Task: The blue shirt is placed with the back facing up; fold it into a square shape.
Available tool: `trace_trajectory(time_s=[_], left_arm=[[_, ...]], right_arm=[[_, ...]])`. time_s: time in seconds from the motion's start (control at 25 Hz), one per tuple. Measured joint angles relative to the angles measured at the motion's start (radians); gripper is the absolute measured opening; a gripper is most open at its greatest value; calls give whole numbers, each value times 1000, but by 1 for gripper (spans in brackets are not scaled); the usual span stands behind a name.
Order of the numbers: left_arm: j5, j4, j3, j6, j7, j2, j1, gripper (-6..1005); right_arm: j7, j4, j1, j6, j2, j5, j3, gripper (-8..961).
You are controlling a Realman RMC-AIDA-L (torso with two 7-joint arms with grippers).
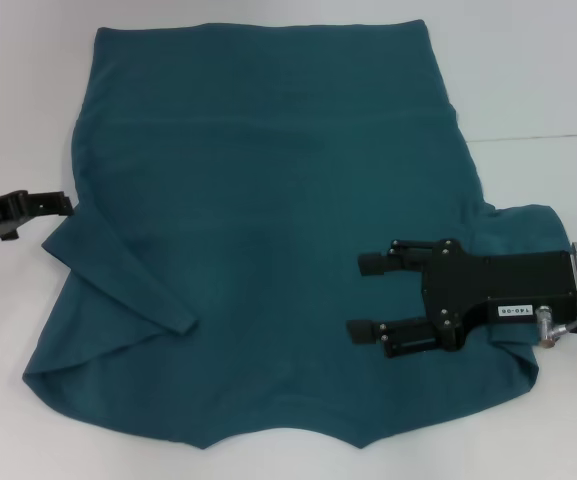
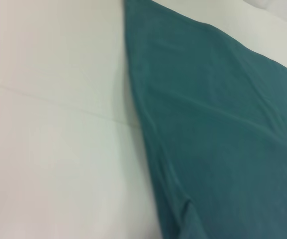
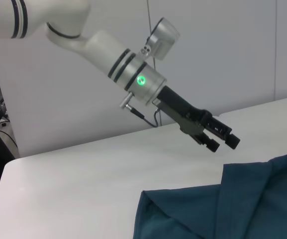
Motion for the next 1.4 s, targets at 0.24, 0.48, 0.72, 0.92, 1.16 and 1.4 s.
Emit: trace_trajectory(time_s=[0.24, 0.48, 0.72, 0.92, 1.16, 1.4], left_arm=[[0, -93, -2, -107, 9, -4, -4, 938], [0, -154, 0, -143, 12, -10, -21, 937], [-1, -179, 21, -148, 16, -15, -42, 937], [-1, -193, 29, -152, 17, -16, -58, 938], [-25, -194, 37, -152, 75, -25, -63, 920], [-36, -191, 57, -148, 91, -30, -68, 812]], right_arm=[[0, 1, 4, 0, 0, 6, 0, 912], [-2, 15, 12, 0, 1, 7, 0, 913], [-17, 24, 14, 2, 0, 7, -3, 913], [-17, 26, 15, 3, 1, 7, -3, 913], [-26, 37, 12, 3, 1, 7, 0, 912], [-27, 39, 9, 3, 0, 7, 4, 912]])
